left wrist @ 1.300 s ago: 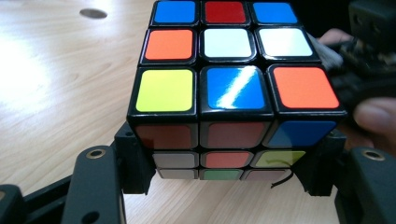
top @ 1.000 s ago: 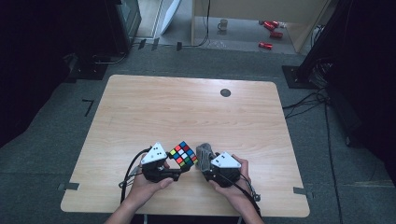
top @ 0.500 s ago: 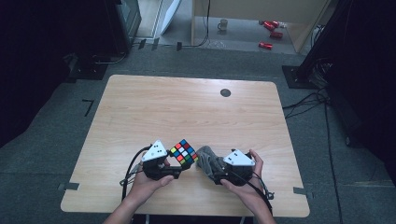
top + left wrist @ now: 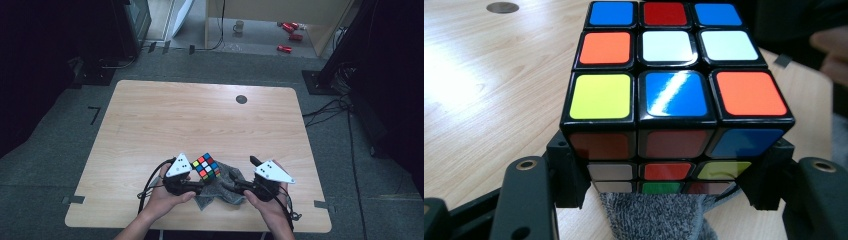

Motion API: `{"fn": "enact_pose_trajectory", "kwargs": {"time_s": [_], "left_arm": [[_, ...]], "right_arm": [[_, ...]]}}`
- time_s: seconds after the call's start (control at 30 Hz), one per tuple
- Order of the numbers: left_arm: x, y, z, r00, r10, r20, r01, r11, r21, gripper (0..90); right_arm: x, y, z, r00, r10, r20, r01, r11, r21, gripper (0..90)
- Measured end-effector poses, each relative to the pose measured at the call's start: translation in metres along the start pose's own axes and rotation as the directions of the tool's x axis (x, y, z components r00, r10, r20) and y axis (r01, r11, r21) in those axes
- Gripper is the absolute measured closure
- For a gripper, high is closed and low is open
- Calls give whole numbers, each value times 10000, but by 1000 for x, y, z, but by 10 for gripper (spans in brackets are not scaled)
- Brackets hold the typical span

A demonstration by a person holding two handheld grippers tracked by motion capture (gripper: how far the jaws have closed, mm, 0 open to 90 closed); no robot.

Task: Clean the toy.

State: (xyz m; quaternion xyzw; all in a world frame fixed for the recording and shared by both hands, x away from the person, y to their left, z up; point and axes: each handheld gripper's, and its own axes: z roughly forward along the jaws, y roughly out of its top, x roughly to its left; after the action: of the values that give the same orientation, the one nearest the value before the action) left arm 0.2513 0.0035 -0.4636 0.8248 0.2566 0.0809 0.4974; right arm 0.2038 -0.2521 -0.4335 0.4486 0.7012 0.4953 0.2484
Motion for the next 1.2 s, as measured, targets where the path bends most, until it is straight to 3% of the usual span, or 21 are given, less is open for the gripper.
{"fn": "enact_pose_trajectory", "kwargs": {"time_s": [0.27,0.5,0.73,0.83,0.93,1.2], "left_arm": [[-14,-2,9,9936,969,-575,-928,9933,693,352],[-21,-1,12,9843,1513,-904,-1420,9847,1010,352],[-28,-1,14,9644,2243,-1400,-2065,9696,1311,351],[-32,0,14,9513,2597,-1660,-2386,9615,1366,351],[-36,0,14,9385,2902,-1869,-2657,9530,1454,352],[-36,0,14,9374,2936,-1874,-2695,9522,1439,351]], "right_arm": [[26,4,8,9934,368,-1086,-384,9992,-124,195],[39,-2,21,9872,365,-1550,-294,9984,483,195],[45,-8,32,9883,597,-1407,-440,9927,1120,220],[46,-10,35,9885,720,-1333,-544,9898,1314,246],[44,-12,37,9822,896,-1651,-664,9878,1411,285],[34,-14,37,9662,1430,-2146,-1126,9826,1478,318]]}}
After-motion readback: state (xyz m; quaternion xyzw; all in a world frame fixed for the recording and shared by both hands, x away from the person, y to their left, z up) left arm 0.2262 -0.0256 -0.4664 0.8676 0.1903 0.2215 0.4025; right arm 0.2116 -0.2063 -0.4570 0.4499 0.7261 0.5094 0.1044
